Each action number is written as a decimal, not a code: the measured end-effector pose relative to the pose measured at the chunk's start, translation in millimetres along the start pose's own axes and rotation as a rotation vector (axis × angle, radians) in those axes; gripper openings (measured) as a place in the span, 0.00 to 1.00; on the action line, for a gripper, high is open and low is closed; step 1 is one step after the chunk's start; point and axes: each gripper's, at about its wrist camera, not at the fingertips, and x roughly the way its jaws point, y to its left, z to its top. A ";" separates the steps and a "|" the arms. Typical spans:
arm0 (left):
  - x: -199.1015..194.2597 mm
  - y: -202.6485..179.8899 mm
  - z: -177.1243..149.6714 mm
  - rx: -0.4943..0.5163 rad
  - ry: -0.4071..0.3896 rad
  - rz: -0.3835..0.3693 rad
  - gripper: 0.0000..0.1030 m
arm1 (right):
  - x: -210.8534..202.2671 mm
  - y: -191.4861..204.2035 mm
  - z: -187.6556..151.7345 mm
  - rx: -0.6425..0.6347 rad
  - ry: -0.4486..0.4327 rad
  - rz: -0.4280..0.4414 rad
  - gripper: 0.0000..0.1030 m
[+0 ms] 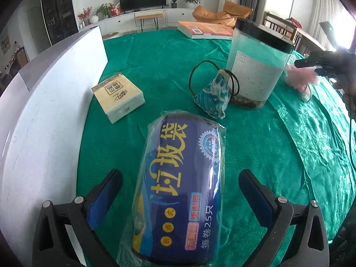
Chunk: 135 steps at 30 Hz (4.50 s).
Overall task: Organize soft objects
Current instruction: 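Carry the roll and pink puff into the white box and open both tools, then withdraw both tools and grasp the tan tissue packet with the left tool, then grasp the teal patterned pouch with the right tool while the left tool lifts the tissue packet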
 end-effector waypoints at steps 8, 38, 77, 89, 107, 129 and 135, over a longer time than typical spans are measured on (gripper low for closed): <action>-12.6 20.5 10.5 -0.118 0.012 -0.123 0.51 | -8.2 22.5 -28.9 -0.065 -0.018 -0.119 0.34; -185.4 110.7 -41.7 -0.108 -0.248 0.212 0.96 | -73.2 250.8 -152.6 -0.376 -0.137 0.121 0.79; 57.3 66.8 88.5 -0.566 -0.019 0.209 0.96 | -36.0 96.4 -221.4 0.012 -0.151 -0.037 0.80; 47.3 17.3 70.3 -0.196 -0.117 -0.025 0.50 | -36.3 93.8 -220.6 0.029 -0.160 -0.019 0.80; -24.6 17.5 -30.7 -0.017 -0.077 -0.098 0.54 | -50.8 90.5 -221.5 0.057 -0.226 0.043 0.79; -38.2 39.1 27.7 -0.187 -0.117 -0.128 0.50 | -18.2 95.1 -98.1 0.027 -0.122 0.128 0.38; -54.1 50.3 82.7 -0.245 -0.166 -0.145 0.50 | -37.6 63.1 -28.0 0.093 -0.183 0.081 0.38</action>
